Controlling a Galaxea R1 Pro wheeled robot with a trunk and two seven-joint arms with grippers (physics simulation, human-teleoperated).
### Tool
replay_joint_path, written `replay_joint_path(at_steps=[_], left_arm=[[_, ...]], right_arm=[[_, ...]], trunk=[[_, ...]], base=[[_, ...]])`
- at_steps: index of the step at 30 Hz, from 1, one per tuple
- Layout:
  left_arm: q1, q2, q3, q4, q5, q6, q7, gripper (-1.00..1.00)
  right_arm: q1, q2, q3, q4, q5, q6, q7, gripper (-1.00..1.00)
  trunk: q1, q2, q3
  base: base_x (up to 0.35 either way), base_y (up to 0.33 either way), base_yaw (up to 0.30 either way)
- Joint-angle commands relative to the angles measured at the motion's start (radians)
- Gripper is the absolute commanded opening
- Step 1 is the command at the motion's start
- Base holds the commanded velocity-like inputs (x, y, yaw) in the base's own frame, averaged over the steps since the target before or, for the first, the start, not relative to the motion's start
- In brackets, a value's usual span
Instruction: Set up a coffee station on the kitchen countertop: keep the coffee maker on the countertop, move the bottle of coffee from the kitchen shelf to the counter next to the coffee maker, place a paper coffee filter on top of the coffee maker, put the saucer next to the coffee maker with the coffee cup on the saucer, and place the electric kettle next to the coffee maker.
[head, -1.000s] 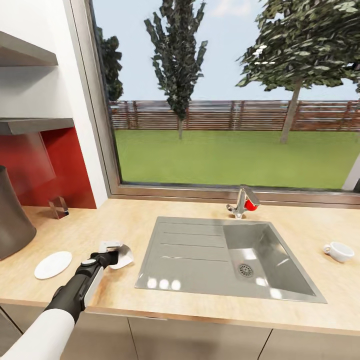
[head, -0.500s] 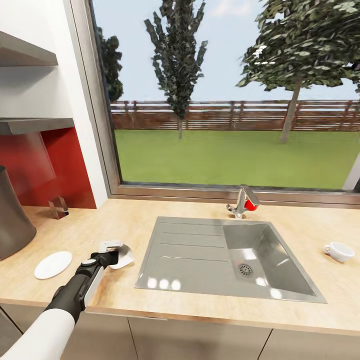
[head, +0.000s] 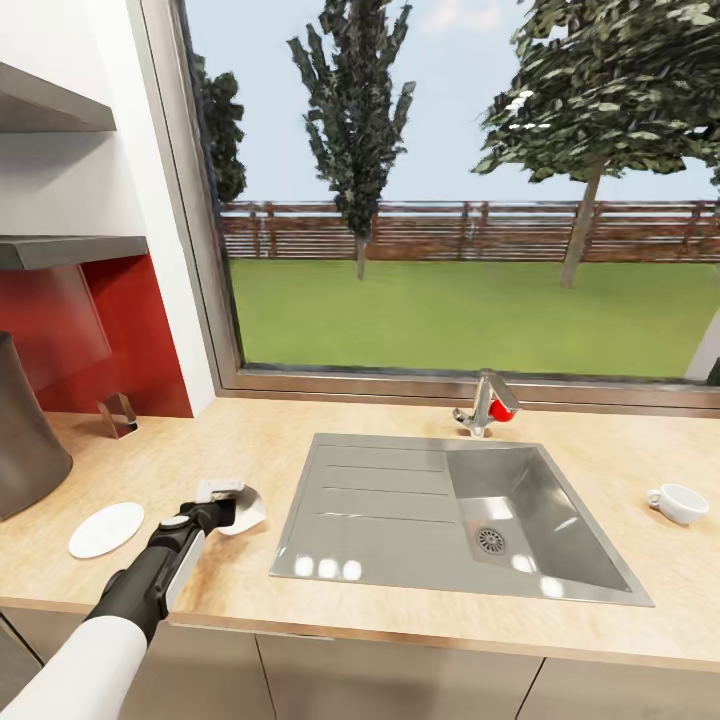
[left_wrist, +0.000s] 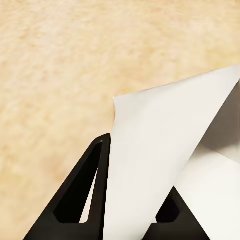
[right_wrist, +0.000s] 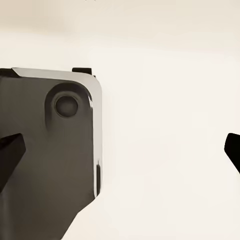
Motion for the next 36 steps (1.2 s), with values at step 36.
replay_joint_path(at_steps=[36], left_arm=[[-0.339, 0.337, 0.002, -0.352, 0.003, 0.657, -0.606, -1.0]], right_arm=[[-0.001, 0.007, -0.005, -0.097, -0.005, -0.009, 0.005, 1.0]], trunk=[[0.001, -0.002, -0.002]], base=[[0.0, 0.0, 0.0]])
